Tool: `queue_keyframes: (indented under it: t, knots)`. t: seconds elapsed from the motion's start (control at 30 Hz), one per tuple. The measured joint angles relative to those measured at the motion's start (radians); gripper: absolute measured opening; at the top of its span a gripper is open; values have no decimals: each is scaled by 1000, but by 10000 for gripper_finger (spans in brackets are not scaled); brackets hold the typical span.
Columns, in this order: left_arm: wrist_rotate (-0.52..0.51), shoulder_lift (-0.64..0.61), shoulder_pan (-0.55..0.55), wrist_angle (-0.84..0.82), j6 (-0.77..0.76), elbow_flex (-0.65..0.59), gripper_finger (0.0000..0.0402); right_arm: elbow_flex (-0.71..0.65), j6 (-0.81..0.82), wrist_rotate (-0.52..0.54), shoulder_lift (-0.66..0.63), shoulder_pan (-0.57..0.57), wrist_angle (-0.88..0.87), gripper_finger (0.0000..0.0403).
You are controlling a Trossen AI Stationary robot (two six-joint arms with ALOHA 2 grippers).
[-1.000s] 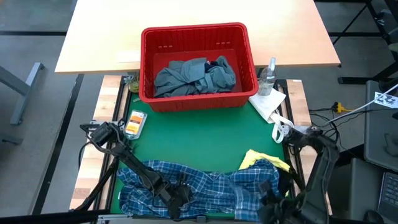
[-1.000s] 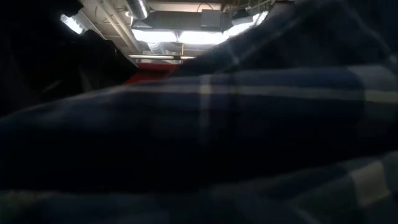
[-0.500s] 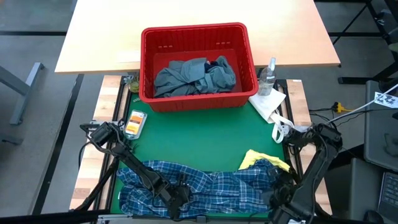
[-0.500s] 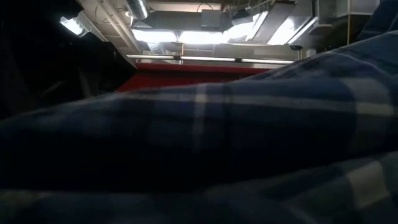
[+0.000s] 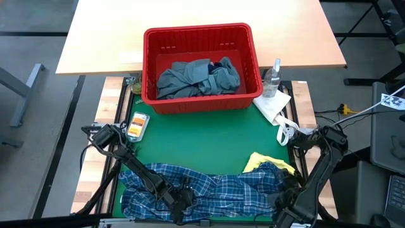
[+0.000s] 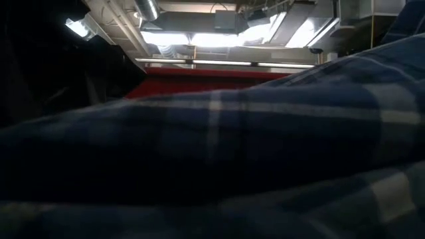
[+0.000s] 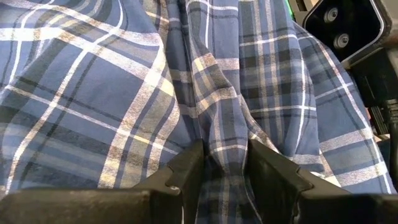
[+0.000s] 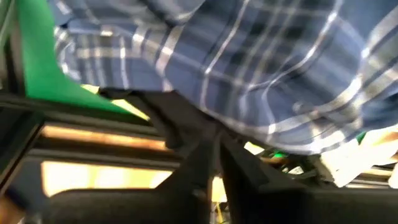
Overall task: Fold Laundry from Bin
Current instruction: Fold the blue shirt
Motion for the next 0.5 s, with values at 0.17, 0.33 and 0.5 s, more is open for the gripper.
queue_keyframes:
  t: [0.17,0.33,0.5]
  knots:
    - [0,0,0,0,0,0,121,0,5,-80,0,-1,0,92]
    - [-1,0,0,1,0,0,121,36,41,-295,-1,-38,-1,123]
    - [-1,0,0,1,0,0,121,204,52,-204,-3,-60,-1,126]
